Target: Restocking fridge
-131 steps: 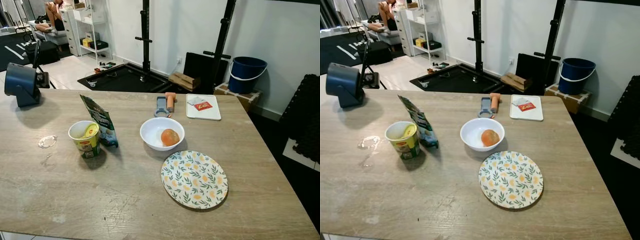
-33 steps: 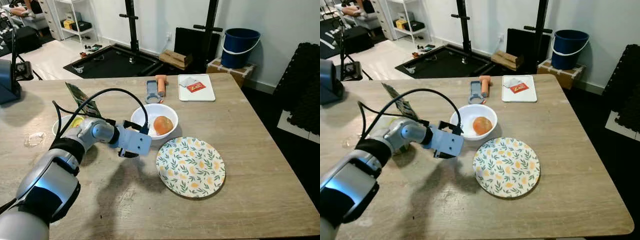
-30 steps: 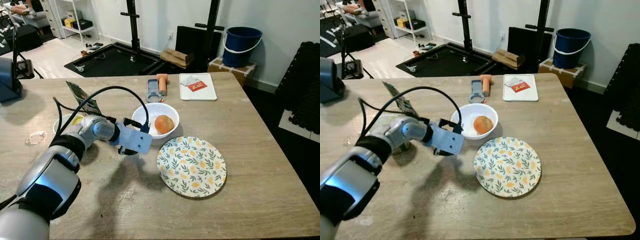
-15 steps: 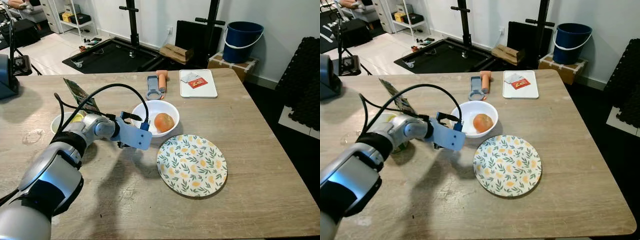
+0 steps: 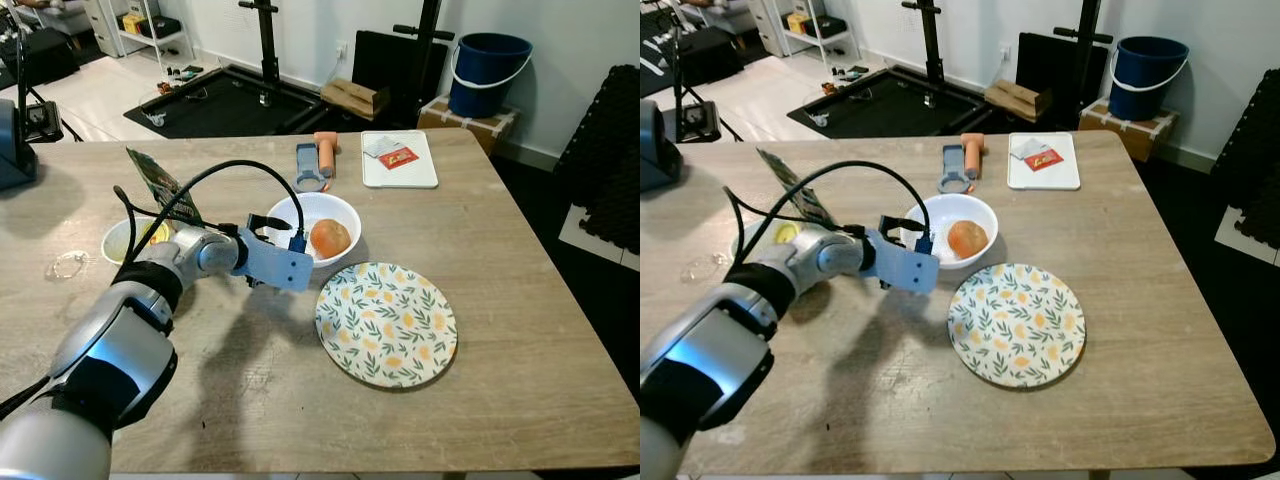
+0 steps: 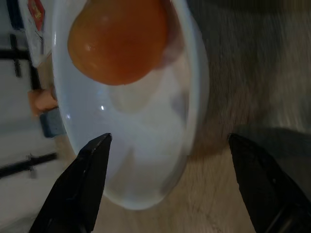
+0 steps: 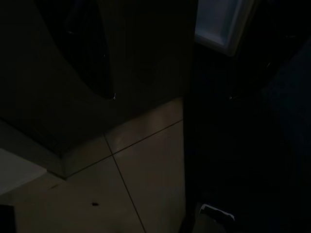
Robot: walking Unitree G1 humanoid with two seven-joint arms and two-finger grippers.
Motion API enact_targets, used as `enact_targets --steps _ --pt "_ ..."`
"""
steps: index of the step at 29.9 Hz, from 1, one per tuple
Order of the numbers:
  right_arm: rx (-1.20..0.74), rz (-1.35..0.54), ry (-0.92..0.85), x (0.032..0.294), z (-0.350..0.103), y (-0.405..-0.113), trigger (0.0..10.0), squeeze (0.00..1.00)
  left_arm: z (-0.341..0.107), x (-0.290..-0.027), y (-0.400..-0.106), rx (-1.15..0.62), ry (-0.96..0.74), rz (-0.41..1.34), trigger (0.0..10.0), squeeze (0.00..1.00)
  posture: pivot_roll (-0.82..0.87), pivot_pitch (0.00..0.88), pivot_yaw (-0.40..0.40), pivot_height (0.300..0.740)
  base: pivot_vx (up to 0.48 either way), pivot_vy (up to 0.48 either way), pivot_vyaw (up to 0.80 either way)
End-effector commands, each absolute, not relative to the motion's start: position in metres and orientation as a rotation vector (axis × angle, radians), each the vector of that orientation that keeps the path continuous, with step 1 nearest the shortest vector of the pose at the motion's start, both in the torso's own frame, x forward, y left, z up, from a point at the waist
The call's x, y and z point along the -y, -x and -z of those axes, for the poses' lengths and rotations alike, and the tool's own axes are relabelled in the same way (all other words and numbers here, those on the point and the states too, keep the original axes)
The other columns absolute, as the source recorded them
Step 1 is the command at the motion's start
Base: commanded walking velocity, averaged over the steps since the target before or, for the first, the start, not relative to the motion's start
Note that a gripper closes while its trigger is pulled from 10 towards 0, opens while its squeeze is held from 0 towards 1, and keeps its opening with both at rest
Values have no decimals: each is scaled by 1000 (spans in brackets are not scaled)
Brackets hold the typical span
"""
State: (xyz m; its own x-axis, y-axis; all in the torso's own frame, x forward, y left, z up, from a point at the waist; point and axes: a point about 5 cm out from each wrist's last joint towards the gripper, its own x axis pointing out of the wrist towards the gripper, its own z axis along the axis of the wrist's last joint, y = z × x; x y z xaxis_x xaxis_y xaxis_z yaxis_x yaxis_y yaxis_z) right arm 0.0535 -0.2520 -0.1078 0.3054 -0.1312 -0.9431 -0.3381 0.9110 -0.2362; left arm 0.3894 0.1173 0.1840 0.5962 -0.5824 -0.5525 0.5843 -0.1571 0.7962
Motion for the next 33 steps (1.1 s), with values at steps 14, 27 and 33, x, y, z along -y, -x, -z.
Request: enact_targets --steps 14,27,33 --pt "-1273 -156 447 252 108 -44 10000 0 -164 -121 -383 -236 -1353 1150 0 0 -190 249 43 740 0 0 0" --pt "-1274 -148 444 252 109 -44 10000 0 -161 -131 -385 -314 -1444 1126 10000 0 -196 231 53 740 0 0 0" --pt "-1272 -146 443 252 109 -45 10000 0 -160 -132 -383 -347 -1411 1153 0 0 -196 225 54 740 0 0 0"
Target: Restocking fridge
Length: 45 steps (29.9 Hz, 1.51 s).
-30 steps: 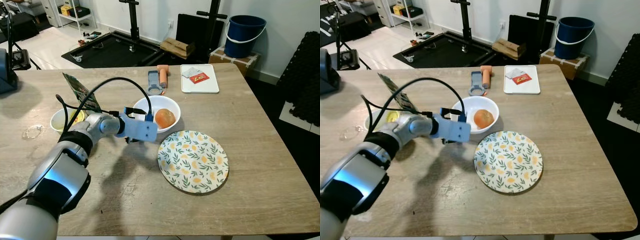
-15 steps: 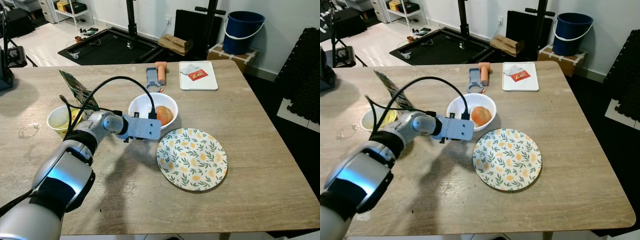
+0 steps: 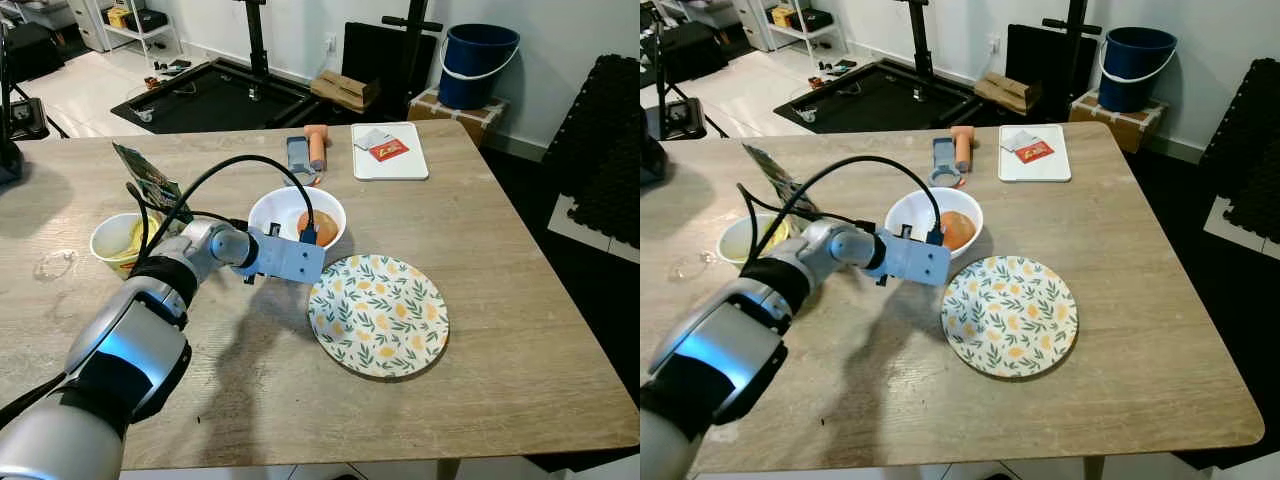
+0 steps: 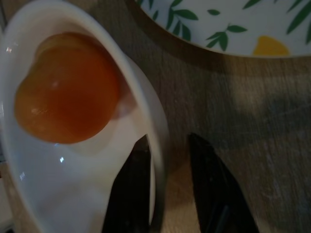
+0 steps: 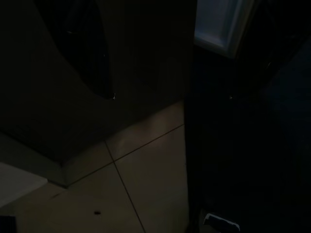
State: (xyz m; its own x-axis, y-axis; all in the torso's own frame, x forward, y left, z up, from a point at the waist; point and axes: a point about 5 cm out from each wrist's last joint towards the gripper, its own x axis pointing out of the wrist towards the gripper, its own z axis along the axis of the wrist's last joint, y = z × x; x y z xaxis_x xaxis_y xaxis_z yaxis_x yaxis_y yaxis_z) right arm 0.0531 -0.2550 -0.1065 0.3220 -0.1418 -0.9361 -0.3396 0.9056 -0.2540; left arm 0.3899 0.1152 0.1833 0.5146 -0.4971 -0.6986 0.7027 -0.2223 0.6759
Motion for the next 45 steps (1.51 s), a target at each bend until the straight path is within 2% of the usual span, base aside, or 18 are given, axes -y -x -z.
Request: enact_targets --steps 1,13,24,32,37,45 --pt "-1271 -145 443 251 109 -46 10000 0 -160 -132 -383 -354 -1406 1158 0 0 -196 222 54 740 0 0 0" --pt "-1258 -139 439 251 108 -54 10000 0 -165 -134 -383 -359 -1380 1173 0 0 -190 198 59 740 0 0 0" --pt "-1251 -143 430 244 109 -65 10000 0 -189 -113 -381 -184 -1323 1312 0 0 -156 156 57 740 0 0 0" --pt "-1236 -148 422 239 109 -75 10000 0 -198 -98 -372 -63 -1351 1446 0 0 -138 123 60 740 0 0 0" --pt "-1233 -148 418 237 109 -78 10000 0 -202 -99 -371 -32 -1405 1454 0 0 -129 110 61 740 0 0 0" --pt "-1239 -150 408 233 110 -79 10000 0 -206 -116 -372 -46 -1521 1423 0 0 -113 94 68 740 0 0 0"
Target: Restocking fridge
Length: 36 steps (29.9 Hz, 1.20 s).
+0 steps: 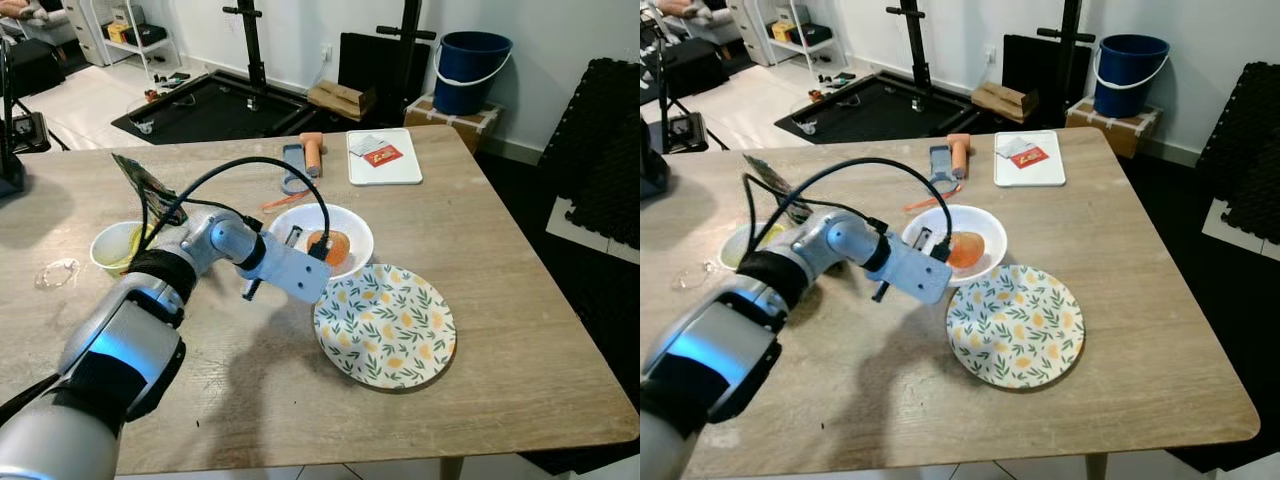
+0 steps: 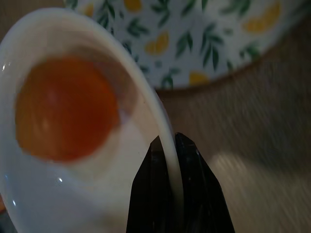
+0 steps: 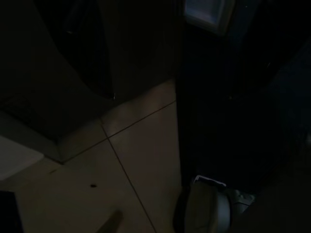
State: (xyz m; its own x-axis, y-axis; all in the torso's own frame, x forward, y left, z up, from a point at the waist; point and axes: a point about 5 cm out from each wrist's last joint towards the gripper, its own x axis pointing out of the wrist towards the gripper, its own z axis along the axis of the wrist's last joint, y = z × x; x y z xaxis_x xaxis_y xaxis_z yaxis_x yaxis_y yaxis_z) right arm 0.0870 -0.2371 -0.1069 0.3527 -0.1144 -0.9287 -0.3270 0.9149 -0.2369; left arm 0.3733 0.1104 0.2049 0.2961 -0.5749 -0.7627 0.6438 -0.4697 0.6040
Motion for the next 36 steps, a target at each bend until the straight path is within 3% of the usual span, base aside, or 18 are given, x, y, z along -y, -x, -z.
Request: enact_targets --steps 1,6,7,8,9,14,19,30,36 --pt "-1239 -150 407 232 110 -80 10000 0 -206 -117 -371 -40 -1530 1425 0 0 -109 93 70 740 0 0 0" --pt "-1236 -152 400 229 110 -83 10000 0 -197 -113 -361 47 -1564 1462 0 0 -98 79 79 740 0 0 0" --pt "-1236 -151 399 229 110 -83 10000 0 -196 -113 -360 55 -1559 1466 6784 0 -98 79 79 740 0 0 0" --pt "-1236 -151 399 229 110 -83 10000 0 -196 -113 -360 55 -1559 1466 6784 0 -98 79 79 740 0 0 0" --pt "-1235 -150 397 228 110 -84 10000 0 -195 -108 -354 109 -1511 1487 10000 0 -91 70 80 740 0 0 0" --pt "-1235 -149 396 228 110 -85 10000 0 -192 -94 -337 223 -1362 1522 10000 0 -85 60 73 740 0 0 0" --pt "-1235 -150 400 229 109 -87 10000 0 -186 -91 -322 225 -1321 1543 10000 0 -77 52 63 740 0 0 0" --pt "-1226 -155 415 233 107 -94 10000 0 -179 -116 -288 -40 -1299 1700 10000 0 -63 35 56 740 0 0 0" --pt "-1226 -155 415 233 107 -94 10000 0 -181 -116 -278 -72 -1294 1737 10000 0 -62 37 57 740 0 0 0"
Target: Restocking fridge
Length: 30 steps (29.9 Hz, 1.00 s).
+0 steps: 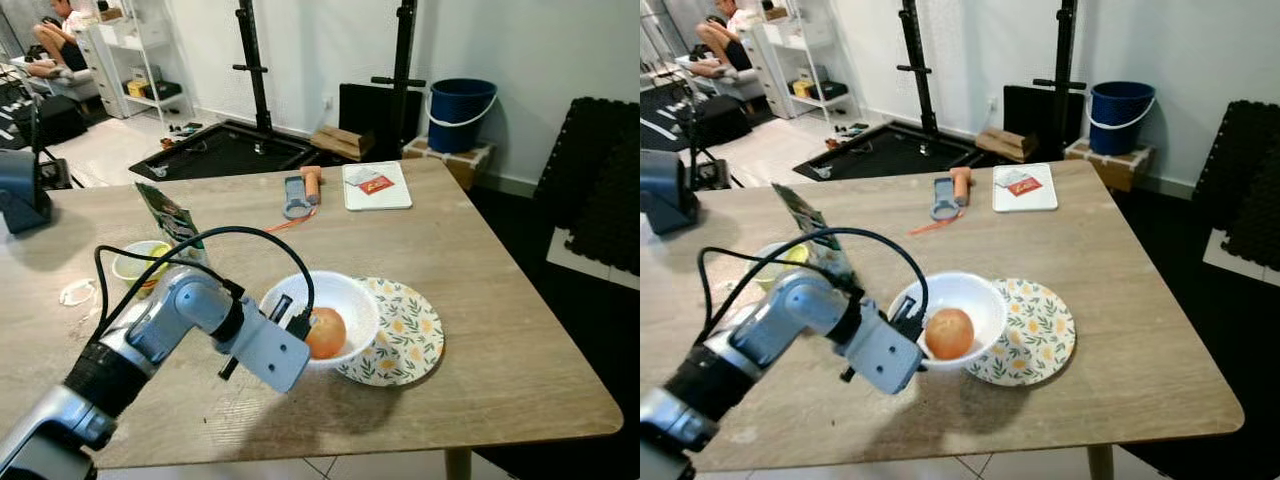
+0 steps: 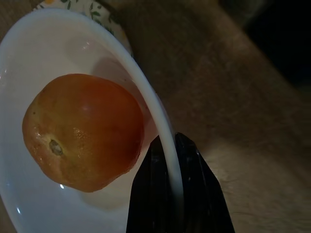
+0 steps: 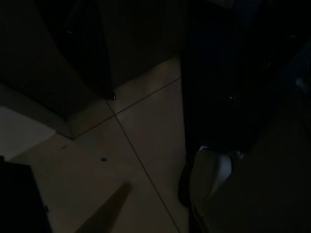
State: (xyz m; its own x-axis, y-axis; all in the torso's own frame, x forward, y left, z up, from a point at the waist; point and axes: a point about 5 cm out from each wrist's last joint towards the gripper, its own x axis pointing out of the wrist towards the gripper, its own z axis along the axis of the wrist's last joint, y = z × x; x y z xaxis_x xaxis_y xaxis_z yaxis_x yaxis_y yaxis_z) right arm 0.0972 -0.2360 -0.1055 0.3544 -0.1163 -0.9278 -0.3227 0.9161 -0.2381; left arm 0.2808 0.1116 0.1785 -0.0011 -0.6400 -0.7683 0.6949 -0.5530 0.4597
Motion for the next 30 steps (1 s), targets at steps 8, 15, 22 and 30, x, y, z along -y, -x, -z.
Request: enact_targets --steps 8,15,22,30 --pt "-1235 -150 405 232 108 -91 10000 0 -180 -109 -269 -91 -1252 1741 10000 0 -68 40 56 740 0 0 0" --pt "-1245 -140 395 233 108 -90 10000 0 -175 -104 -264 -99 -1229 1747 10000 0 -65 36 50 740 0 0 -60" --pt "-1249 -144 398 233 108 -91 10000 0 -173 -104 -264 -116 -1230 1723 10000 0 -62 32 46 740 0 0 -763" --pt "-1249 -149 399 233 108 -92 10000 0 -173 -105 -265 -130 -1241 1704 10000 0 -60 31 44 740 0 0 -764"
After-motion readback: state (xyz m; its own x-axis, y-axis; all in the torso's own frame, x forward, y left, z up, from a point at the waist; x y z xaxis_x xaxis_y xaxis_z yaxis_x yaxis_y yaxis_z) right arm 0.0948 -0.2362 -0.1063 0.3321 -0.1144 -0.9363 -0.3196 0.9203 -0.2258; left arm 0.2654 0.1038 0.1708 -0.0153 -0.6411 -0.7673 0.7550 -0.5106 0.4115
